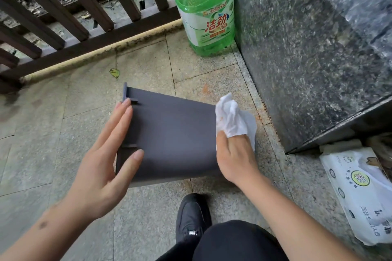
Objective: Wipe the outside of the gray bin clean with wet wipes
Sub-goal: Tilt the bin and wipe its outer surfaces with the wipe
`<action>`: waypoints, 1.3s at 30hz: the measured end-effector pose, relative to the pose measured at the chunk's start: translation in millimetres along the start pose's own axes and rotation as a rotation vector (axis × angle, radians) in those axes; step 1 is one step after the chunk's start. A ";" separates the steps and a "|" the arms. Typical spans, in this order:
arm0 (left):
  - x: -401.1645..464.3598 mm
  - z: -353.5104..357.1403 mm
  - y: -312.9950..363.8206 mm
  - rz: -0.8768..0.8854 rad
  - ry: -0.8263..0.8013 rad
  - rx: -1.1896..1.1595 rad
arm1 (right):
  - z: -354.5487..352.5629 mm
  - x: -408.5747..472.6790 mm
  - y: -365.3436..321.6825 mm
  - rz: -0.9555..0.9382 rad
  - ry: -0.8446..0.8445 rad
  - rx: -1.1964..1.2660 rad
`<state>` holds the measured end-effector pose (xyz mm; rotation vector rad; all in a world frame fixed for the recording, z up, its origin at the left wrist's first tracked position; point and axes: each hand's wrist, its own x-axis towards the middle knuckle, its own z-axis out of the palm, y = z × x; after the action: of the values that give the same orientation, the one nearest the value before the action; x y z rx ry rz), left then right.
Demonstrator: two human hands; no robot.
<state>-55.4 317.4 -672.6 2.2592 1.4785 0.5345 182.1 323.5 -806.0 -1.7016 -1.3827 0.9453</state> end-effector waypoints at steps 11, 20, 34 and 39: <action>94.8 -3.5 5.7 -0.126 -0.025 0.192 | 8.6 -27.5 25.4 -0.055 -0.048 0.052; 107.0 1.3 29.4 0.046 -0.027 0.304 | 2.6 -14.7 27.5 -0.006 0.049 0.281; 61.4 36.7 45.7 0.242 0.053 0.142 | -30.2 -2.8 10.2 -0.136 0.177 0.315; 42.6 28.9 35.8 0.260 0.121 0.093 | -26.3 -13.9 17.4 -0.176 0.135 0.222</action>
<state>2.9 340.3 -674.5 2.5515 1.2948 0.7032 211.0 304.8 -808.1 -1.4273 -1.2655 0.8359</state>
